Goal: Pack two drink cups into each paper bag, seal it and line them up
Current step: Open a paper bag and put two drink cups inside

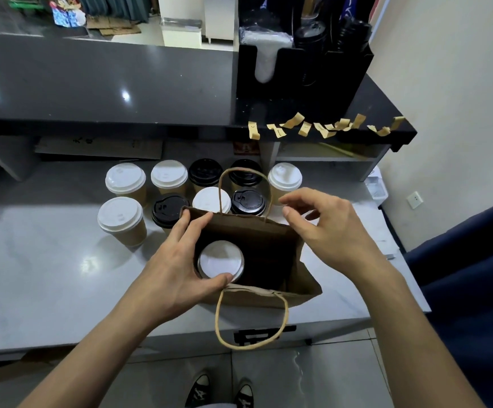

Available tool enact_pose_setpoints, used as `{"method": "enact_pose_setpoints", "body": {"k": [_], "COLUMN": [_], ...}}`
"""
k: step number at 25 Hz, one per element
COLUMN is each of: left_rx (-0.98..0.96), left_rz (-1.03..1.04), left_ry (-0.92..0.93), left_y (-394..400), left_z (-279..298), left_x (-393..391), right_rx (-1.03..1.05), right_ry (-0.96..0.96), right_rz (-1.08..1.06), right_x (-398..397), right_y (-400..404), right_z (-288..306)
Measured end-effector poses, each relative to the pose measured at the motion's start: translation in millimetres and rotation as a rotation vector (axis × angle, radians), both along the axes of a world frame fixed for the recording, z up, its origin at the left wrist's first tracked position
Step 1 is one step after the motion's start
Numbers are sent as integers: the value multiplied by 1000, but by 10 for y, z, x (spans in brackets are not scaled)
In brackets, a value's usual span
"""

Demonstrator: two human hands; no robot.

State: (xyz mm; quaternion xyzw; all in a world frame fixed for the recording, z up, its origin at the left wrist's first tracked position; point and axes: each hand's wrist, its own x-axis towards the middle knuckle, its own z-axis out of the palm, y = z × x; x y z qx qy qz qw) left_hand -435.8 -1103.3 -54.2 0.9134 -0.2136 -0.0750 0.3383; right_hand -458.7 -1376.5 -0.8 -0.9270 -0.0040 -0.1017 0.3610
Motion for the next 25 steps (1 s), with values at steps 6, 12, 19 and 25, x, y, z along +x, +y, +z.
{"method": "enact_pose_setpoints", "body": {"k": [6,12,19,25], "left_rx": [-40,-38,-11,-3], "left_rz": [44,95,113,133], "left_ry": [-5,-16,-11,-8], "left_y": [29,-35,-104,-110], "left_z": [10,10,2,54], "left_x": [-62,-94,-160,-183], "right_rx": [-16,-5,-119,-200], "right_ry": [25,55,111,229], "right_rz": [-144,-255,-290,-340], "right_x": [171,526,1111,1548], "right_y": [-300,-390,-475,-501], "right_z": [-220,-492,-747,-969]}}
